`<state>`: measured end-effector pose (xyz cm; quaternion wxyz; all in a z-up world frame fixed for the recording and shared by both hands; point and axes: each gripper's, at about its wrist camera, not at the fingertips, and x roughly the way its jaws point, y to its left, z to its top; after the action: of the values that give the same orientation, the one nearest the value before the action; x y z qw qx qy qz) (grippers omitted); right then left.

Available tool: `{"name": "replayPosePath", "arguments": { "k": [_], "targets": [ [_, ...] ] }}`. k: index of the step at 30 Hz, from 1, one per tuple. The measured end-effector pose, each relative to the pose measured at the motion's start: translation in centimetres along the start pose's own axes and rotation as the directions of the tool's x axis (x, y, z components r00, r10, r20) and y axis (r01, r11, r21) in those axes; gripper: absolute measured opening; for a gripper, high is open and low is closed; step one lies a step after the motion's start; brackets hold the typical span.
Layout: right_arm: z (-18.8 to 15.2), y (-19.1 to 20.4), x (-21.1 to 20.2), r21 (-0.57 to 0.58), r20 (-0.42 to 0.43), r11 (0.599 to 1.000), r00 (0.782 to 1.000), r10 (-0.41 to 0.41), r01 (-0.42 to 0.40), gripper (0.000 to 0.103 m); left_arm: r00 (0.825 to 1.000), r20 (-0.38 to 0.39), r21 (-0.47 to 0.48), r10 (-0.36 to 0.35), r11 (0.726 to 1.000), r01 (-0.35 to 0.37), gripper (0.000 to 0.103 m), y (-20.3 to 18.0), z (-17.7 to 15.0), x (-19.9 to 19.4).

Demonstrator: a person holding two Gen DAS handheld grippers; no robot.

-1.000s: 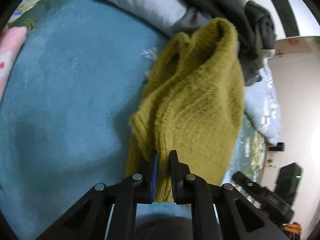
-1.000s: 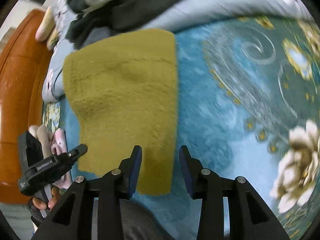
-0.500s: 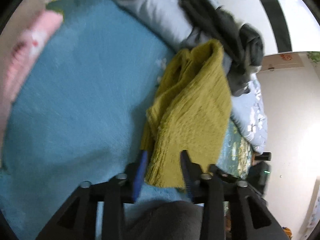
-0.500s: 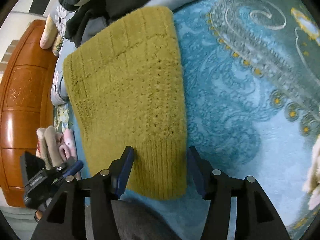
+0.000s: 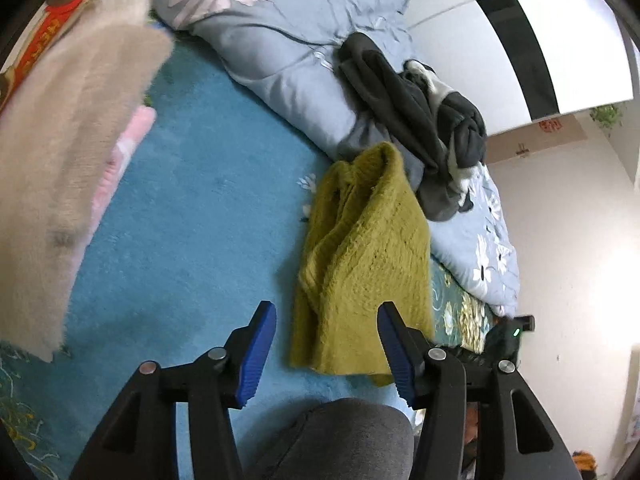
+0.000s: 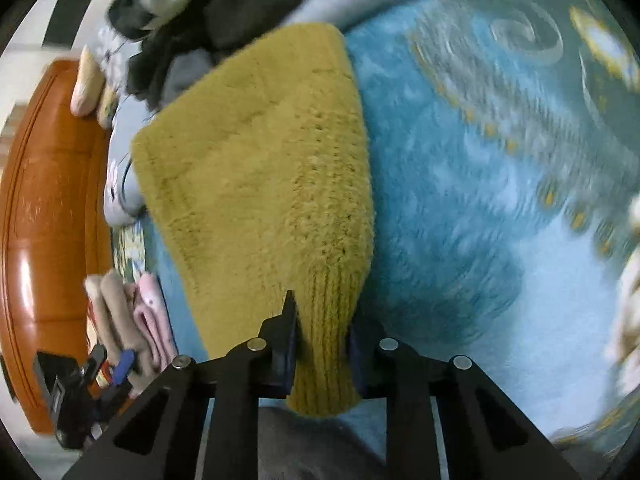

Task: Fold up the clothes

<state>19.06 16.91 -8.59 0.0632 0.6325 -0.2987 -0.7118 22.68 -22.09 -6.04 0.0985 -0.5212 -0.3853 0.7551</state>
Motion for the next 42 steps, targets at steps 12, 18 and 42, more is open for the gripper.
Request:
{"name": "replayPosePath", "arguments": {
  "k": [12, 18, 42],
  "targets": [
    [10.6, -4.5, -4.9, -0.282, -0.065, 0.92, 0.951, -0.302, 0.273, 0.022, 0.999, -0.048, 0.084, 0.01, 0.996, -0.005, 0.059, -3.7, 2.5, 5.0],
    [10.2, -6.5, -4.9, -0.248, -0.04, 0.951, 0.979, -0.202, 0.186, 0.03, 0.998, -0.059, 0.136, -0.003, 0.991, 0.011, 0.068, -5.9, 4.5, 7.9],
    [0.2, -14.3, -4.8, 0.422, 0.302, 0.882, 0.95, 0.083, -0.211, 0.075, 0.927, -0.374, 0.176, 0.023, 0.983, 0.047, 0.073, -8.1, 6.7, 24.9]
  ]
}}
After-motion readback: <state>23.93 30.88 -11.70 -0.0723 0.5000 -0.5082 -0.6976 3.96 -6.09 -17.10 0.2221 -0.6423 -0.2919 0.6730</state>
